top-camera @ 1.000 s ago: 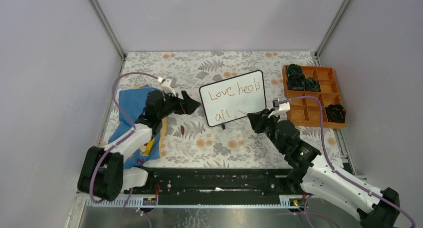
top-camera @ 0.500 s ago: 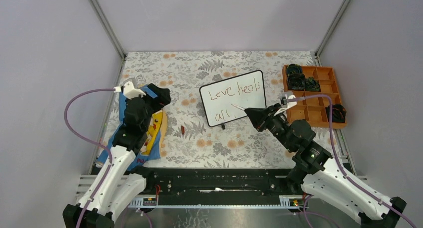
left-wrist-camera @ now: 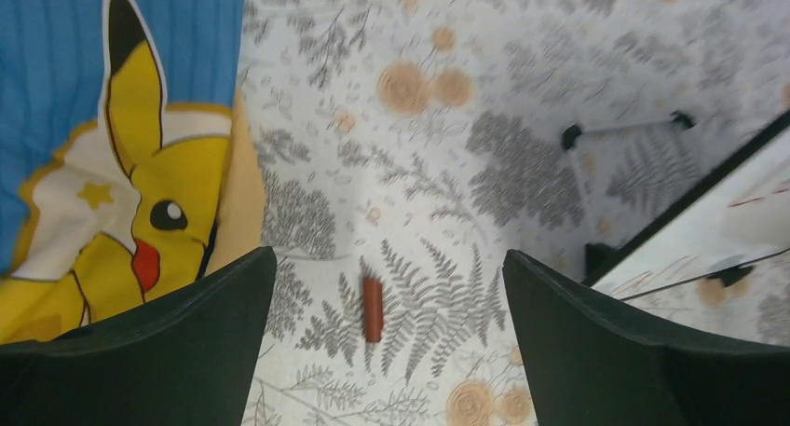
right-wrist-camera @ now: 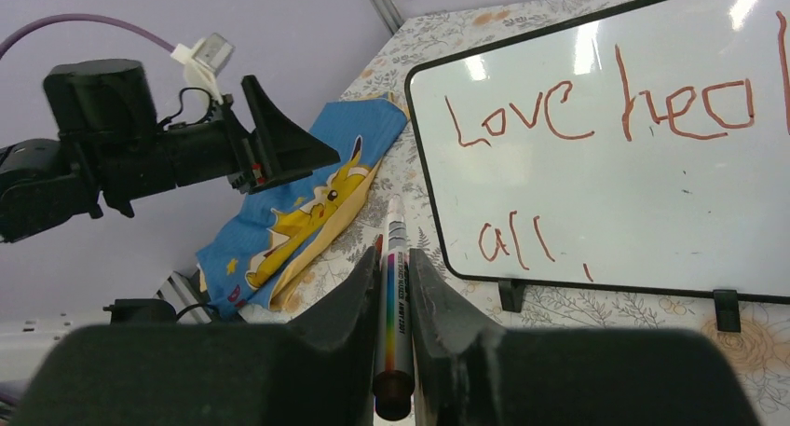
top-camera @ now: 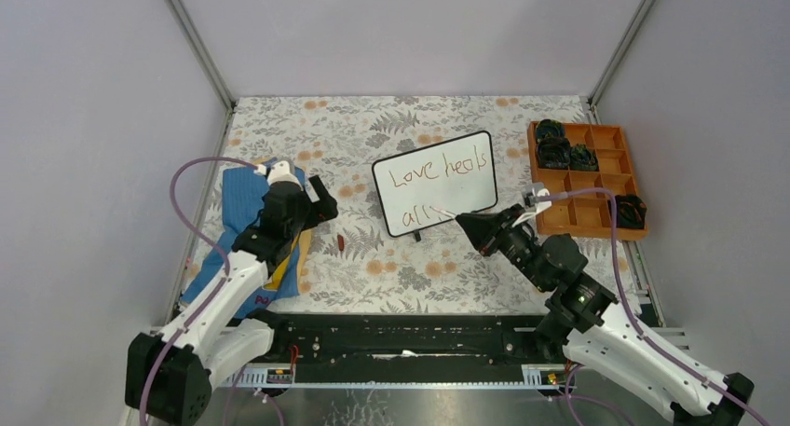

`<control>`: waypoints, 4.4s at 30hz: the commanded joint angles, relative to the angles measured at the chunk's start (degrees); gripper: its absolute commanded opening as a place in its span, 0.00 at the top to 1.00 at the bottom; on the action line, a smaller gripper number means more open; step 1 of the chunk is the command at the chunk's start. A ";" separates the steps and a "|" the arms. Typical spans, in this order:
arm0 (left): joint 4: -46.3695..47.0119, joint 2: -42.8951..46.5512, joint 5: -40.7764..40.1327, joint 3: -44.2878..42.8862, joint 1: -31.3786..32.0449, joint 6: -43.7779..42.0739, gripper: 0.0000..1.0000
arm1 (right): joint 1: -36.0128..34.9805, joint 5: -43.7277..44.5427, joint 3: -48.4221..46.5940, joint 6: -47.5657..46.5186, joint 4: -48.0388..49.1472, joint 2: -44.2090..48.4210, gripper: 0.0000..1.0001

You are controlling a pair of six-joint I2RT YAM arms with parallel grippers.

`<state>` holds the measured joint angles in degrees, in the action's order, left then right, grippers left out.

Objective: Write a sentence on the whiteboard
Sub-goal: Close the pen cap at the center of the board.

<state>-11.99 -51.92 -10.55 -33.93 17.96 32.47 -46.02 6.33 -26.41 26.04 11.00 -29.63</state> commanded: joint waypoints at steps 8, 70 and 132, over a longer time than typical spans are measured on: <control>-7.30 -11.30 -4.58 -5.52 2.78 1.17 0.01 | 0.38 0.43 4.00 -0.57 4.15 2.43 1.00; -19.23 -39.50 -2.35 -17.68 8.22 3.89 0.38 | 0.32 1.76 -1.09 -4.40 2.47 -2.44 1.00; -19.18 -43.23 -2.18 -13.99 10.52 8.97 0.57 | 0.36 3.44 -0.33 -4.51 -2.66 4.07 1.00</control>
<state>-30.13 -93.45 -15.59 -51.22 28.14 40.58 -46.00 9.39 -24.58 22.28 7.90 -25.98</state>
